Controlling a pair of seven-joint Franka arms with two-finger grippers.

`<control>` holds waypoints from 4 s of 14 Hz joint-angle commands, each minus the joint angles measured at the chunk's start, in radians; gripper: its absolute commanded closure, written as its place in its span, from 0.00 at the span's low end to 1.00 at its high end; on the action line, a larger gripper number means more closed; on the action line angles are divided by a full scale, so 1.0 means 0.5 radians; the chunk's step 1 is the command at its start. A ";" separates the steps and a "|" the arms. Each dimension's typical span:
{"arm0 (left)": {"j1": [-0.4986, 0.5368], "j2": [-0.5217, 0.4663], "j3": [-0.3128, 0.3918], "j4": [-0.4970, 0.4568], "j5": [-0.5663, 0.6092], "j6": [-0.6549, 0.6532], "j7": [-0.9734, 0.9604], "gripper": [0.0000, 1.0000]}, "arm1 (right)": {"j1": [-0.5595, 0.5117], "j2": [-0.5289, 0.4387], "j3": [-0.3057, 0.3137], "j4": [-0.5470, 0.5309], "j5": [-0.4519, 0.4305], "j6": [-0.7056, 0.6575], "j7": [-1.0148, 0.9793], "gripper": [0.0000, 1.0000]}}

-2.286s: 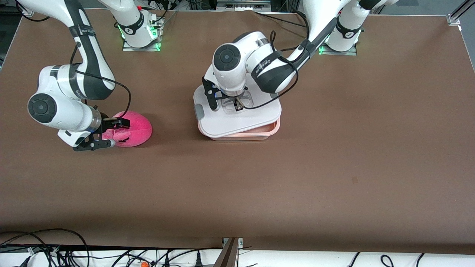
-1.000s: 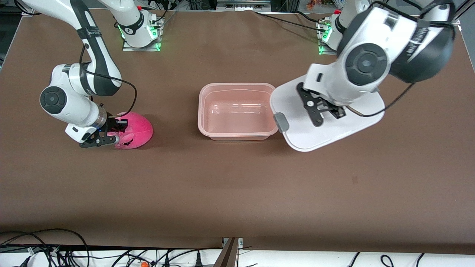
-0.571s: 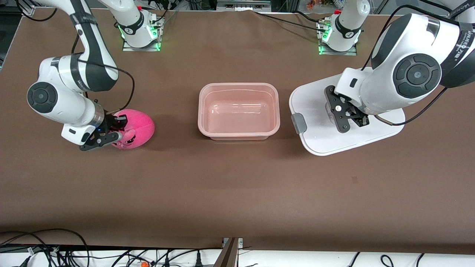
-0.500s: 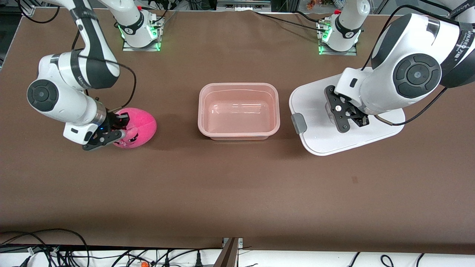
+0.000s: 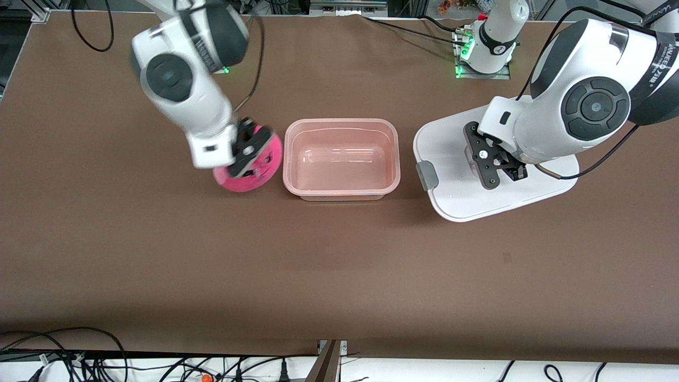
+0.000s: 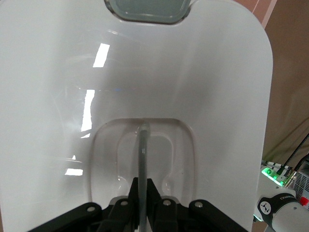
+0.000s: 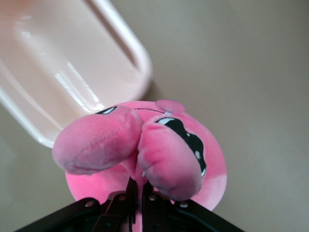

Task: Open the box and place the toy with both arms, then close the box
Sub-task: 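Carry the pink toy with the right gripper over the open pink box, then lower the toy into the box and open the right gripper, then withdraw the right gripper while the left gripper carries the lid over the box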

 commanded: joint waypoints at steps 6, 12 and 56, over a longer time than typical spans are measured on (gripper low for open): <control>0.008 0.017 -0.017 0.057 0.009 -0.050 0.049 1.00 | 0.528 0.217 0.021 0.255 -0.345 0.010 -0.121 1.00; 0.008 0.020 -0.017 0.054 0.000 -0.050 0.049 1.00 | 0.624 0.438 0.018 0.371 -0.450 0.090 -0.063 1.00; -0.774 0.366 -0.026 0.051 0.003 0.268 -0.128 1.00 | -0.226 0.018 -0.386 0.396 0.308 -0.241 0.244 0.00</control>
